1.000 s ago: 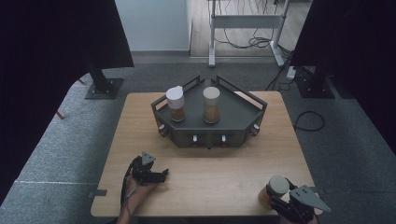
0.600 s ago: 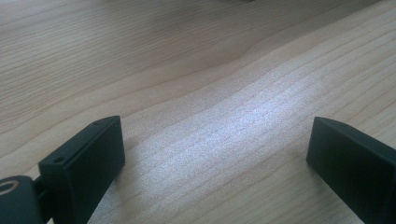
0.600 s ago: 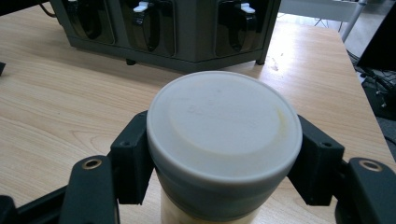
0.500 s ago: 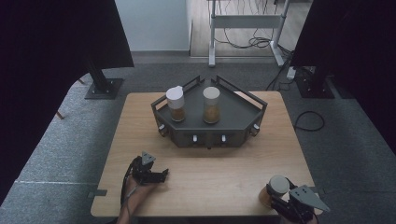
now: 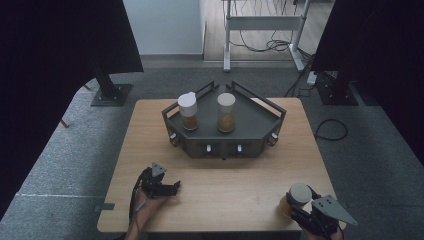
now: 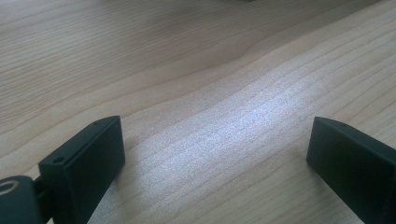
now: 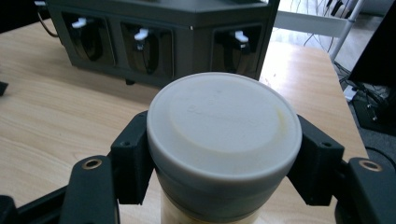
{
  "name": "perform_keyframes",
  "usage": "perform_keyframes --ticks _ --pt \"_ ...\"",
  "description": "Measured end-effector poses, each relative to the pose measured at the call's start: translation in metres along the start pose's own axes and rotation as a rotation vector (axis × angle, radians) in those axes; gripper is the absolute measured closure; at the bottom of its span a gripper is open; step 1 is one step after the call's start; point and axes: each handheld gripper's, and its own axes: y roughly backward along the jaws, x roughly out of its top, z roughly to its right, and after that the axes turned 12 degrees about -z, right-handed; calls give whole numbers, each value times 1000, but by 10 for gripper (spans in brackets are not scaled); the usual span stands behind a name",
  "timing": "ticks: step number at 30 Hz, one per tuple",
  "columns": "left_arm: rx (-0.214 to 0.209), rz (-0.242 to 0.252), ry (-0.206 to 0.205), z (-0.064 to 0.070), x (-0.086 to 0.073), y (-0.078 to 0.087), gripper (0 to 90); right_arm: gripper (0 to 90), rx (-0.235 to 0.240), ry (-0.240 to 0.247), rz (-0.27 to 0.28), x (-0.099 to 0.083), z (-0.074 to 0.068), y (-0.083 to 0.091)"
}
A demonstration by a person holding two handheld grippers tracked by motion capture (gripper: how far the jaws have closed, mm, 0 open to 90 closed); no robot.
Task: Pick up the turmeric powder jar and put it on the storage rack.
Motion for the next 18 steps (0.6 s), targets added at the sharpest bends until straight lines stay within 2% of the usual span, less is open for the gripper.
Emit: perform_keyframes --ticks 9,18 --pt "0 0 0 0 0 0 39 331 -2 5 27 16 0 3" --pt "0 0 0 0 0 0 39 331 9 -5 25 30 5 0"
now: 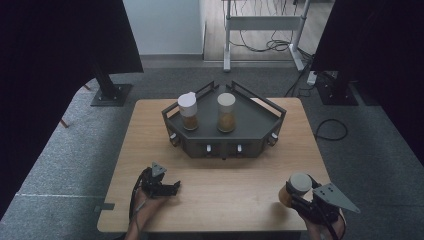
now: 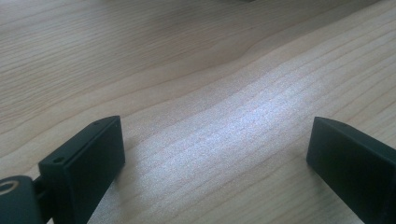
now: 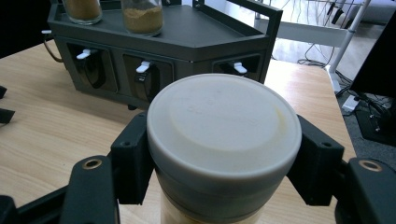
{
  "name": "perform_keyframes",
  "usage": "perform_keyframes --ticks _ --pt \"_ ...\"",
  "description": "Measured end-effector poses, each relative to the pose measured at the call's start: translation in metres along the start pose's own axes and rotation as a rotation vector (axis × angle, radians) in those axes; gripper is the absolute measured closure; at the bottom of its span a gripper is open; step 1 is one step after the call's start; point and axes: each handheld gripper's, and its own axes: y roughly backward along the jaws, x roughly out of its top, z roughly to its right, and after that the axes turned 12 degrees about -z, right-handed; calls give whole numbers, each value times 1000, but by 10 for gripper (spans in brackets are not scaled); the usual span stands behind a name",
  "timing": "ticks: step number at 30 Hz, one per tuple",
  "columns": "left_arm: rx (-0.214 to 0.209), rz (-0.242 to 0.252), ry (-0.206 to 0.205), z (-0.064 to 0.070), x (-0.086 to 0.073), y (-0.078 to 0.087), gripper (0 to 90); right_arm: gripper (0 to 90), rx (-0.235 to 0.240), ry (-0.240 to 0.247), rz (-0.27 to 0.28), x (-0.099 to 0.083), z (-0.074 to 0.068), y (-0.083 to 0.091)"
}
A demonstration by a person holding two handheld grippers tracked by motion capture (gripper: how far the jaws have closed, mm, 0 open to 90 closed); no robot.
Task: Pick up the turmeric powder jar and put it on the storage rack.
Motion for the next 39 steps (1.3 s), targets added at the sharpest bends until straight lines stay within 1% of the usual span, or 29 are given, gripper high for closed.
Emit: perform_keyframes --ticks 7,25,32,39 --pt "0 0 0 0 0 0 39 331 0 -1 4 9 2 -4" --pt "-1 0 -3 -1 0 0 39 331 4 6 15 36 4 -22" --pt "-2 -1 -3 -1 0 0 38 331 6 14 10 50 6 -32" --pt "-2 -1 -4 -1 0 0 38 331 7 8 13 64 11 -41"
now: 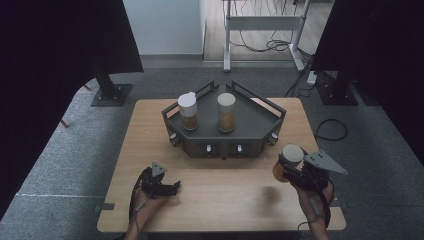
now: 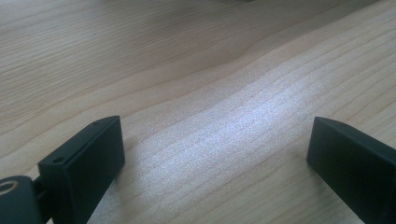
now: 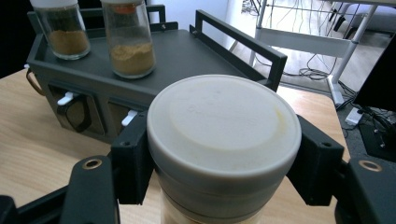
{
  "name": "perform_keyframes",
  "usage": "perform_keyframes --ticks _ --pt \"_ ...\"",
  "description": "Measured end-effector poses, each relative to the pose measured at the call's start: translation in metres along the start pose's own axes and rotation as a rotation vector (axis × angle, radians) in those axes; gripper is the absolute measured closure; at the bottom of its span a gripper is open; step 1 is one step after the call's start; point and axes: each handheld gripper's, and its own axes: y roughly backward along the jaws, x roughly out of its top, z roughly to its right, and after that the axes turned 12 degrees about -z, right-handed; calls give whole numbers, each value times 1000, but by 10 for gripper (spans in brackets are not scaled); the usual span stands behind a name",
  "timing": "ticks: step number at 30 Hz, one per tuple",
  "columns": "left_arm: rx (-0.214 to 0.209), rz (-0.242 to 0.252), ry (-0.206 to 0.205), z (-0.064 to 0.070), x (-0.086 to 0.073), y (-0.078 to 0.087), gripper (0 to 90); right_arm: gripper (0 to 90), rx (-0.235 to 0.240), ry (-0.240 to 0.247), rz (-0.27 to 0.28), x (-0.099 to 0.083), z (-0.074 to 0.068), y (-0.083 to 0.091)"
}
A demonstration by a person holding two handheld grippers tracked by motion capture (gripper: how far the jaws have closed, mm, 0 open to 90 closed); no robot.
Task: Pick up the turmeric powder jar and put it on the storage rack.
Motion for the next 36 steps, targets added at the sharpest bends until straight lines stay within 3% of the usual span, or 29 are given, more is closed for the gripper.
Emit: perform_keyframes --ticks 36 --pt "-2 -1 -3 0 0 0 37 331 17 31 20 58 18 -31"
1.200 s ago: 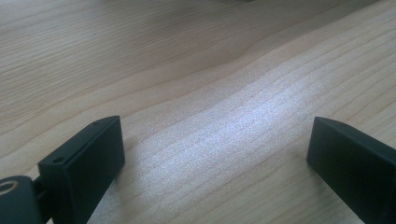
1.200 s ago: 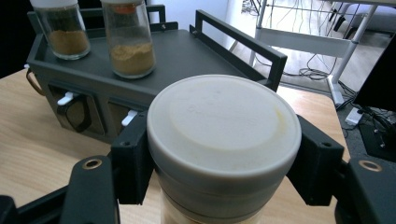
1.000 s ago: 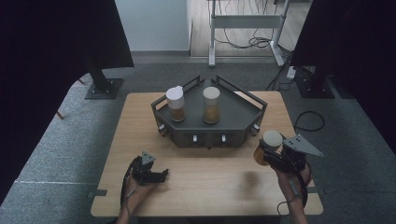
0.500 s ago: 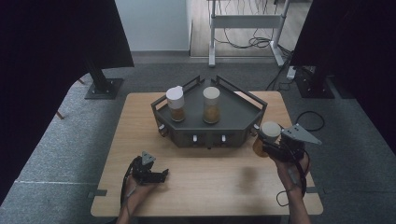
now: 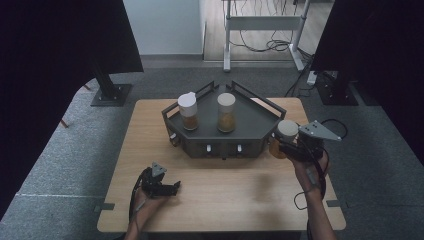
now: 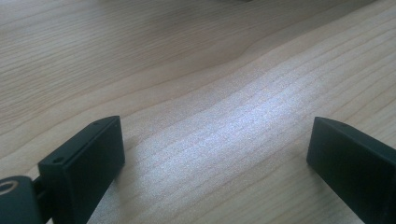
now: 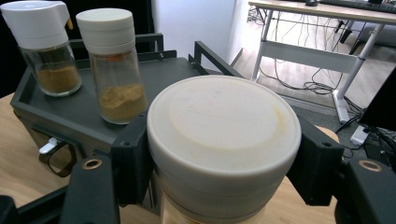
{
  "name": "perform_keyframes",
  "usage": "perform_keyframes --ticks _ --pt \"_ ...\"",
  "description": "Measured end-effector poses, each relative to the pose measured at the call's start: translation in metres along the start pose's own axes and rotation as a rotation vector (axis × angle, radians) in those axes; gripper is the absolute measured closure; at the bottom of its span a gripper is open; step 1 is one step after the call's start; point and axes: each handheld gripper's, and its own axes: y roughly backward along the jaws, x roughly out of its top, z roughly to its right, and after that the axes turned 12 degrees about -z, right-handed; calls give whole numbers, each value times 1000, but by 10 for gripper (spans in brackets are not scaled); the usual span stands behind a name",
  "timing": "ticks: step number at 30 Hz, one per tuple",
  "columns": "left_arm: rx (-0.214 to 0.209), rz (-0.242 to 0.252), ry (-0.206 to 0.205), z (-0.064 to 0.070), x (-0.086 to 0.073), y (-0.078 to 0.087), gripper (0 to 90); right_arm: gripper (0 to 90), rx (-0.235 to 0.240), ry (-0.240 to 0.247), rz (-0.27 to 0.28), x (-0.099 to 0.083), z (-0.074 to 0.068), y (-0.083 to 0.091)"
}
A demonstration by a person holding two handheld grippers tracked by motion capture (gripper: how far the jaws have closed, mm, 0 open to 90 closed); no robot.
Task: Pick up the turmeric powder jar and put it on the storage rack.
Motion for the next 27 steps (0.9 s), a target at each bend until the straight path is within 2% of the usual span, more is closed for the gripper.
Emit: perform_keyframes --ticks 9,27 --pt "-1 -1 -1 0 0 0 38 331 -16 -14 3 9 2 -9" --pt "-4 -1 -5 -1 0 0 37 332 -33 -11 2 30 1 -26"
